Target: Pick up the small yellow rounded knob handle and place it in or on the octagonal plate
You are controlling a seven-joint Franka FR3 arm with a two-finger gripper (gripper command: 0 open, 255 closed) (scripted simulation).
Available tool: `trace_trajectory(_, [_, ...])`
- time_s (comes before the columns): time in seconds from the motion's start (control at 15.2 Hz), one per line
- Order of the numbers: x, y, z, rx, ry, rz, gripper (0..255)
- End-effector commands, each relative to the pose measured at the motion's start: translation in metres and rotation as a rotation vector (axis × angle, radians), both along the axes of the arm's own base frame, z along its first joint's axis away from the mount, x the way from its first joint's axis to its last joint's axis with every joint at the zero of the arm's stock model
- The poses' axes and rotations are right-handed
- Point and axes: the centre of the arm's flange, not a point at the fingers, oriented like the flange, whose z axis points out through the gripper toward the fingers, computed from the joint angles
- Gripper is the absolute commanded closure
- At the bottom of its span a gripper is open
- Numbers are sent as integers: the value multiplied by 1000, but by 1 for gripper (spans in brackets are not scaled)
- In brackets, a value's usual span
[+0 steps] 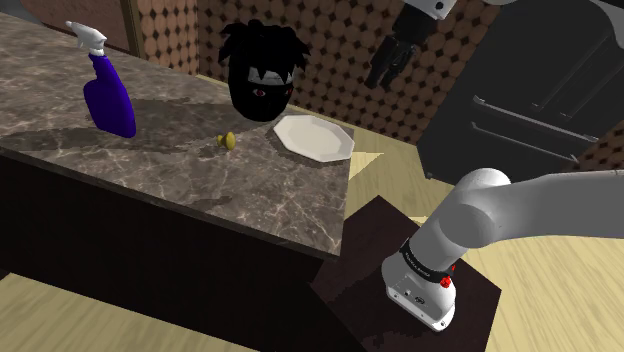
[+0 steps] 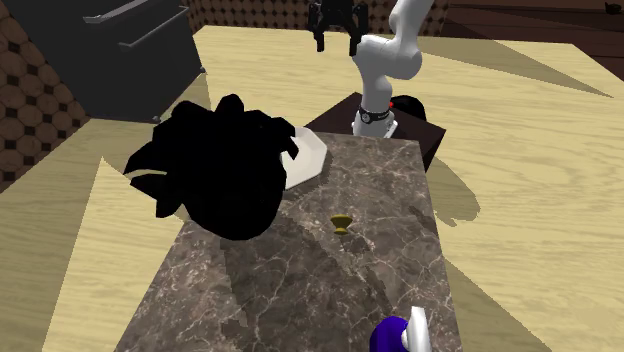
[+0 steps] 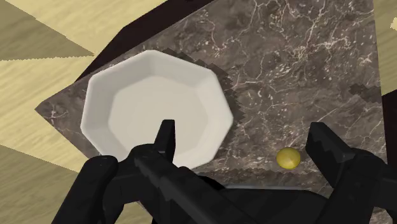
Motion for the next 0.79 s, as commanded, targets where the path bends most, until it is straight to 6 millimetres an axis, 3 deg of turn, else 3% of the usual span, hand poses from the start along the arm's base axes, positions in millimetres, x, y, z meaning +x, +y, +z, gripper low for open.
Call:
trace_trajectory(0.0, [0,0,0,0,0,0,0])
trace_trajectory(0.73, [87,96,-74,-49,-2,-12,0])
